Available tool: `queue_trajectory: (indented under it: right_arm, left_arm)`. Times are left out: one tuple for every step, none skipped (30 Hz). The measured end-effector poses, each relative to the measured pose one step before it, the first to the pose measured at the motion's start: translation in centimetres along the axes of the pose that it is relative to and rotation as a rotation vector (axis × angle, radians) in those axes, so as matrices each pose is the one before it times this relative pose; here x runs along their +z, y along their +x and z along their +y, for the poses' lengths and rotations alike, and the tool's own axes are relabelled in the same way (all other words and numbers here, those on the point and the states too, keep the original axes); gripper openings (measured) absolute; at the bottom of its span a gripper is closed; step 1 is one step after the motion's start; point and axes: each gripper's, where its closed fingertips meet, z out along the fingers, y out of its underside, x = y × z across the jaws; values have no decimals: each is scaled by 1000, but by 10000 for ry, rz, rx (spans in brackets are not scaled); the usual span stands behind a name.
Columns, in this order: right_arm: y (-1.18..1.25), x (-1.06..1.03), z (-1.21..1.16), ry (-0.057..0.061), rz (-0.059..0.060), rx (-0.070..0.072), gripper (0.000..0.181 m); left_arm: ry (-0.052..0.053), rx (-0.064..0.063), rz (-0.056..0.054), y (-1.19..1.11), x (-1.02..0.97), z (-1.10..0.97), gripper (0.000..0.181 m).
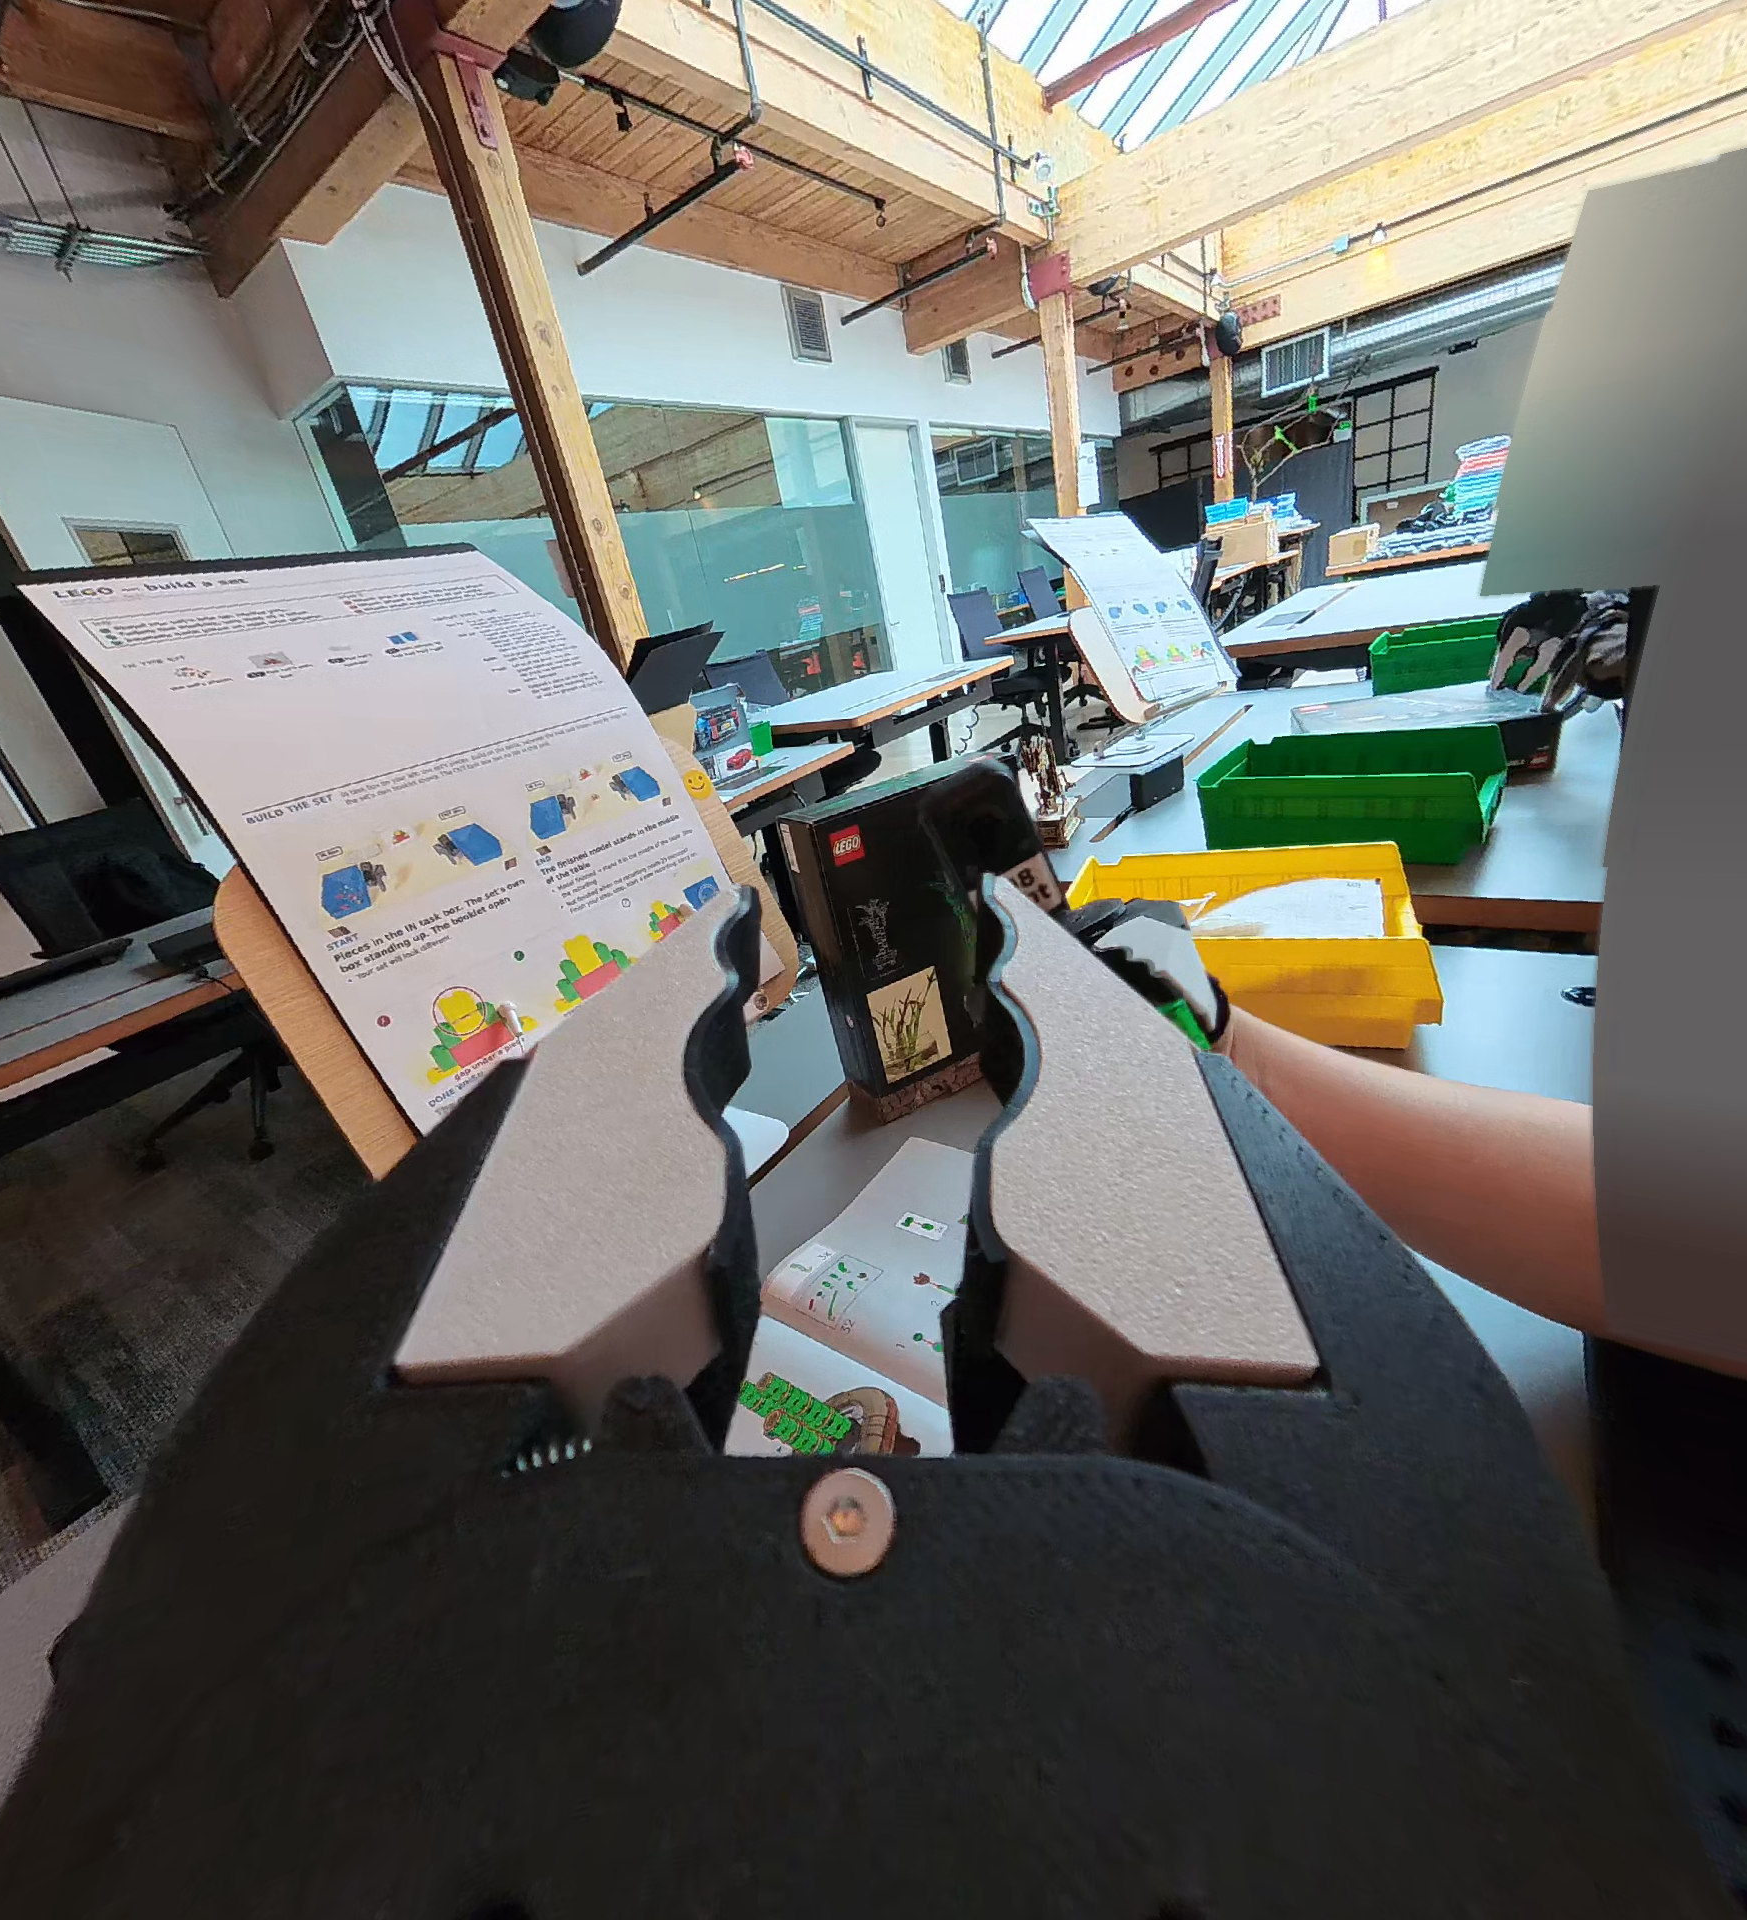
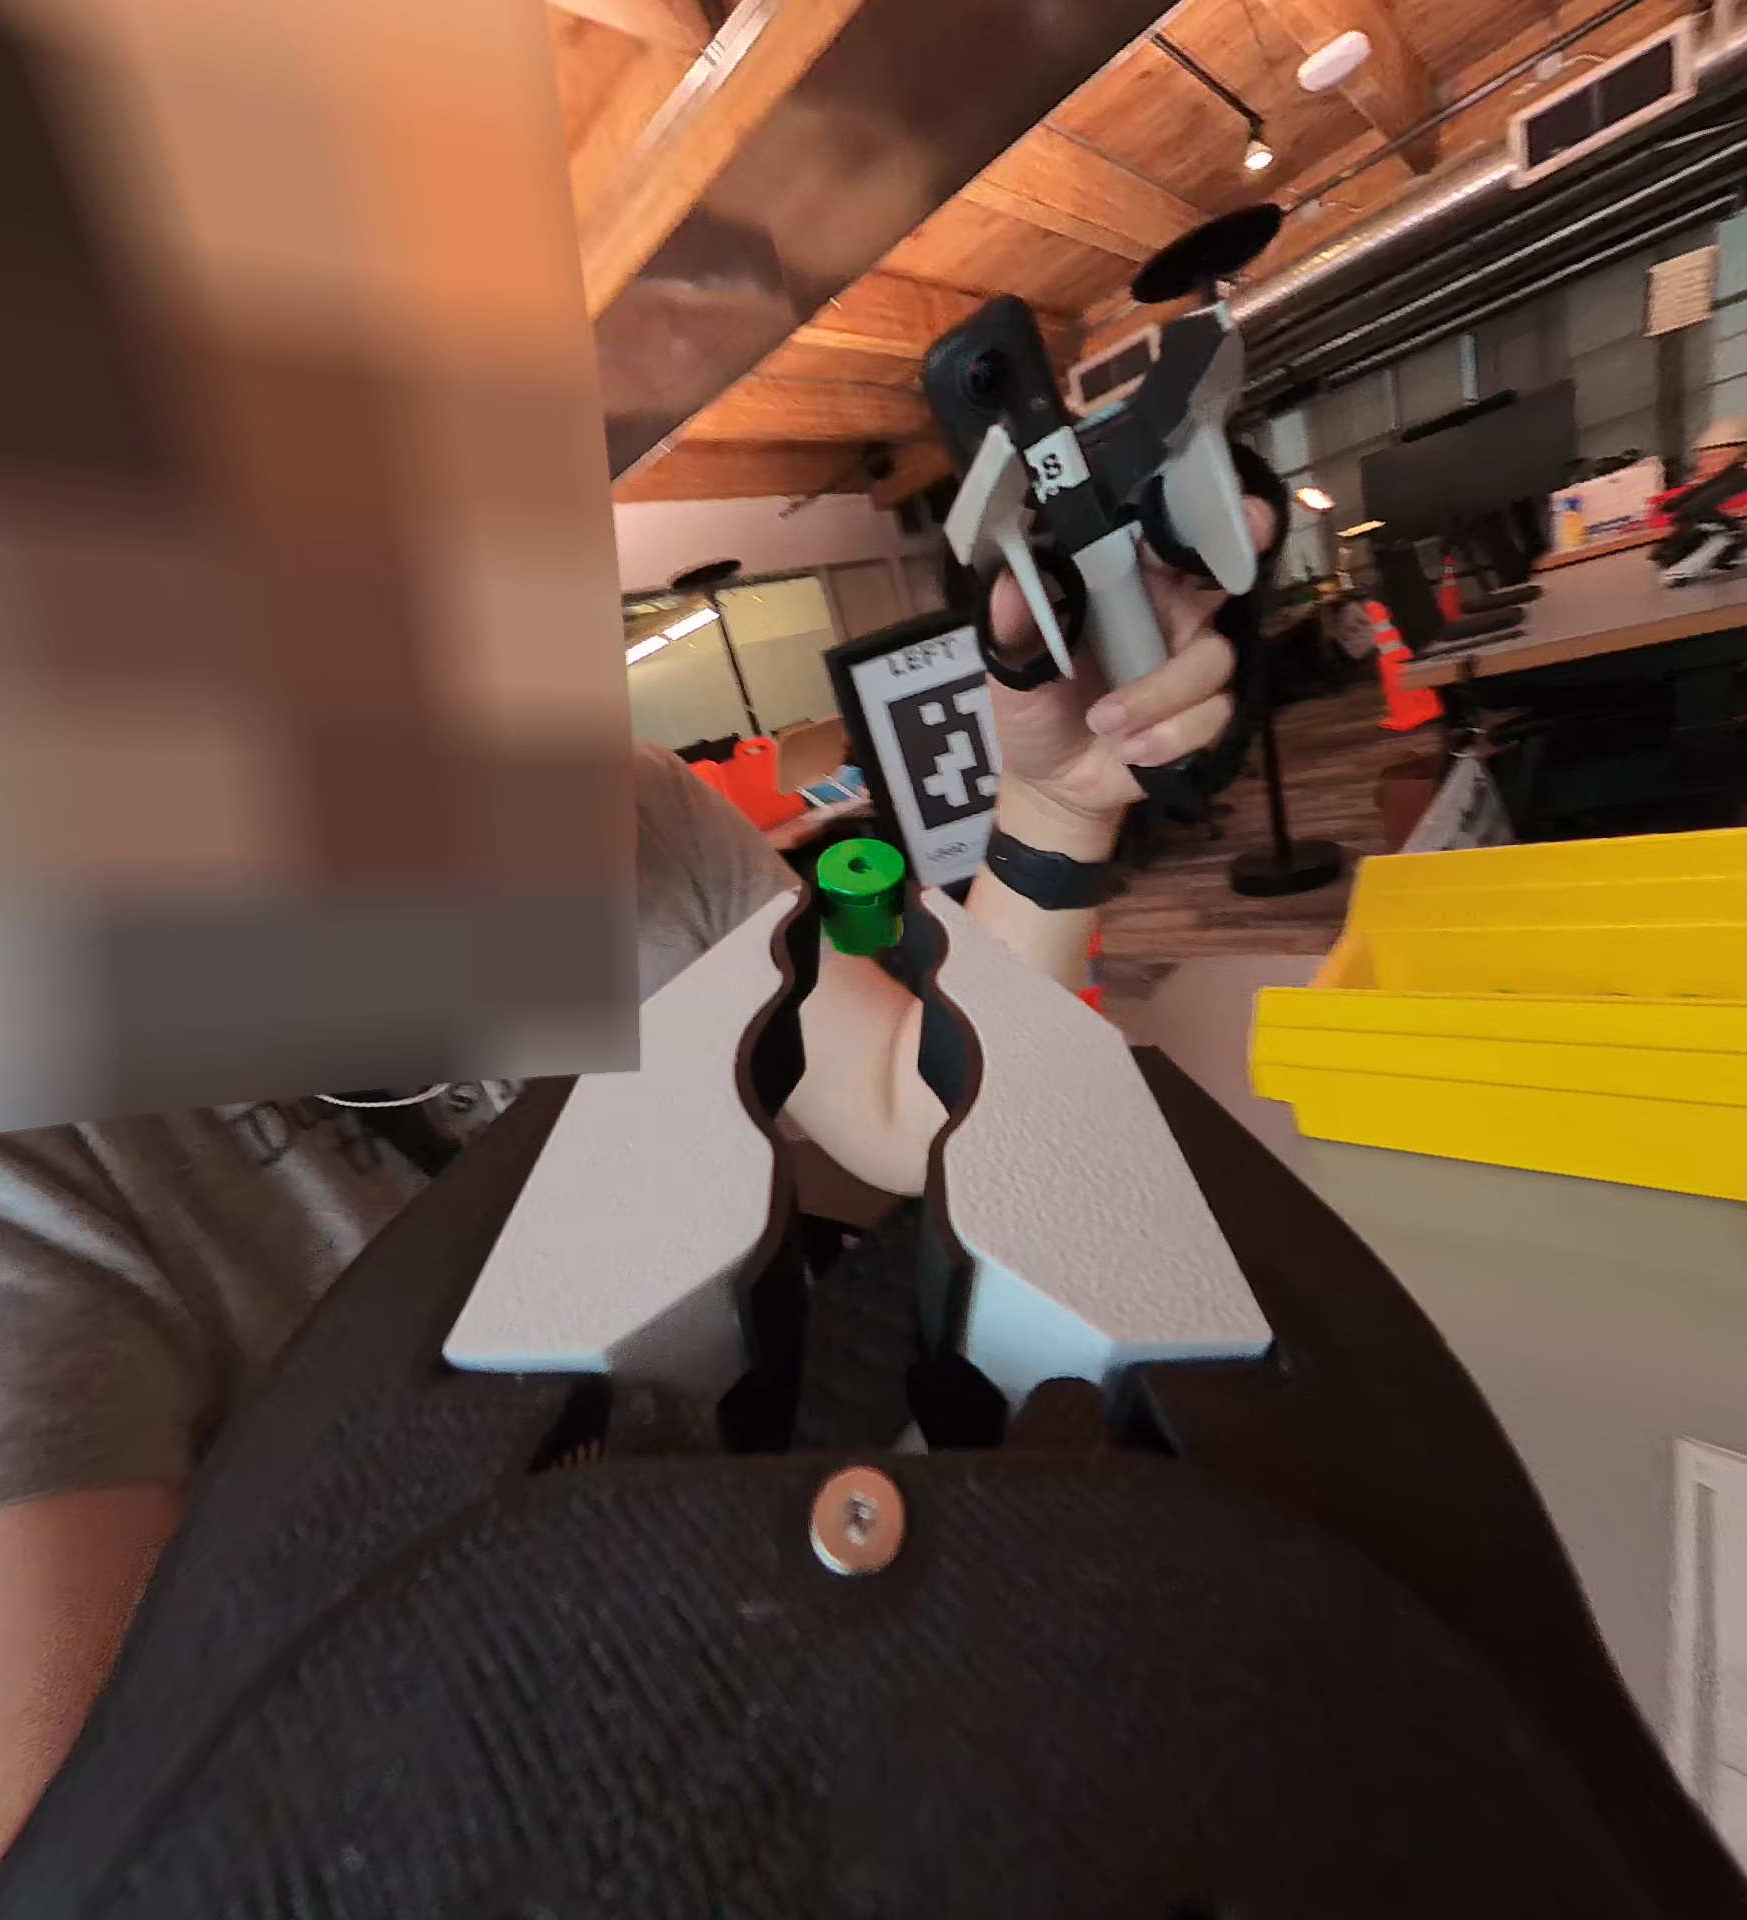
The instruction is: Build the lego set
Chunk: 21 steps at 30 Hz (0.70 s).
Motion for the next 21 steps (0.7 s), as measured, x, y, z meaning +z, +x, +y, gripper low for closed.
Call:
queue_trajectory:
  right_arm:
    - [146, 142, 118, -232, 335, -325, 14]
    - [-107, 167, 174, -302, 220, -313, 15]
    - [-190, 178, 129, -299, 203, -317, 15]
    - [29, 136, 34, -300, 393, -369, 14]
    - [196, 83, -22, -307, 531, -411, 15]
    - [320, 40, -89, -341, 666, -424, 14]
    - [384, 5, -195, -357, 788, -536, 14]
    - [306, -24, -331, -347, 841, -732, 14]
    - [100, -62, -383, -359, 787, -943, 14]
    - [62, -111, -449, -325, 789, -1092, 15]
    - [8, -150, -419, -305, 710, -1130, 15]
    - [-98, -138, -411, -243, 557, -1063, 14]
    - [-2, -81, -304, -232, 509, -955, 15]
    - [53, -6, -101, -280, 437, -853, 15]
    - [102, 64, 118, -321, 386, -749, 15]
    - [147, 158, 343, -375, 360, -670, 15]
    - [95, 195, 373, -327, 288, -598, 15]
    - [12, 228, 288, -205, 225, -523, 15]
    - [-53, 219, 146, -73, 152, -417, 14]
    - [38, 192, 72, 5, 170, -300, 15]
    - [109, 155, 65, 6, 167, -194, 15]
  left_arm:
    - [41, -76, 98, 110, -35, -53, 39]
    - [61, -121, 144, 164, -54, -90, 39]
    - [83, -180, 193, 202, -59, -104, 40]
    - [93, -254, 228, 227, -62, -113, 40]
    - [90, -328, 278, 255, -29, -78, 40]
    - [101, -392, 361, 343, -13, -77, 40]
    - [129, -453, 433, 404, 39, -71, 41]
    - [132, -510, 458, 413, 77, -57, 42]
    - [88, -543, 422, 327, 150, 33, 44]
    - [19, -536, 330, 173, 223, 174, 45]
    - [-67, -492, 200, -52, 317, 335, 46]
    - [-182, -413, 87, -219, 430, 561, 47]
    - [-308, -306, 38, -302, 542, 780, 48]
    - [-389, -202, 50, -267, 662, 935, 49]
    - [-392, -133, 66, -259, 742, 944, 50]
    - [-336, -87, 98, -205, 807, 836, 51]
    - [-246, -79, 158, -102, 815, 687, 51]
    - [-167, -139, 114, -183, 762, 553, 52]
    - [-168, -212, -8, -383, 658, 512, 52]
    - [-199, -226, -69, -477, 523, 503, 53]
    - [-177, -200, -13, -361, 388, 433, 54]
